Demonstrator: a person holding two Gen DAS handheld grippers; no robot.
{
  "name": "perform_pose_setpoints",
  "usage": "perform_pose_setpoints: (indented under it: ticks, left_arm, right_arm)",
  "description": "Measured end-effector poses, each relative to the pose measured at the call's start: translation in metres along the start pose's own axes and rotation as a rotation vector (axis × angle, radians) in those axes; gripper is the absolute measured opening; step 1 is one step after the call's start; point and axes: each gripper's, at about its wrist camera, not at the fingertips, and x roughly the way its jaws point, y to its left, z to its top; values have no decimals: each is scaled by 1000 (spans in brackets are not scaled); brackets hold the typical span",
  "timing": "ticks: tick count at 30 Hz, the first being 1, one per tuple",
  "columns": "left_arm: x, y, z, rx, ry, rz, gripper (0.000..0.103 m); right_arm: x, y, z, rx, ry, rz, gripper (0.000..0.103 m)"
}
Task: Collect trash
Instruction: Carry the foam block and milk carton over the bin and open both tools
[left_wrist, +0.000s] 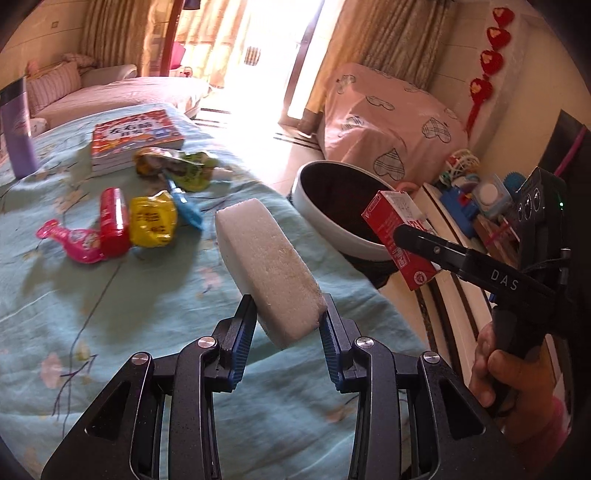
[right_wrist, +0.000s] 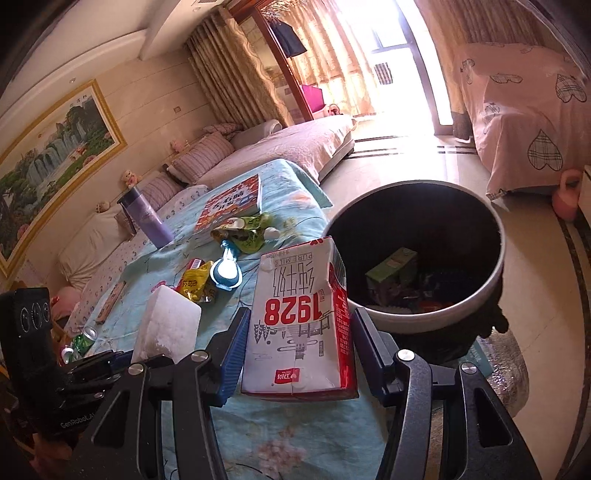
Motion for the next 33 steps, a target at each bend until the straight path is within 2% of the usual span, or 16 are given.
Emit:
perform_pose_setpoints:
  ticks: [10,25,33]
  left_arm:
    - [22,-41,18,75,15,-47,33]
    - [66,-70,58,109,74,-116,33]
    - [92,-82,80,124,110,-127,33]
  right_arm:
    - [-11,-31,6,47,-29,-32,56]
    - [4,-73,37,75,-31,-58,56]
    - [17,-90,57,75,-25,-78,56]
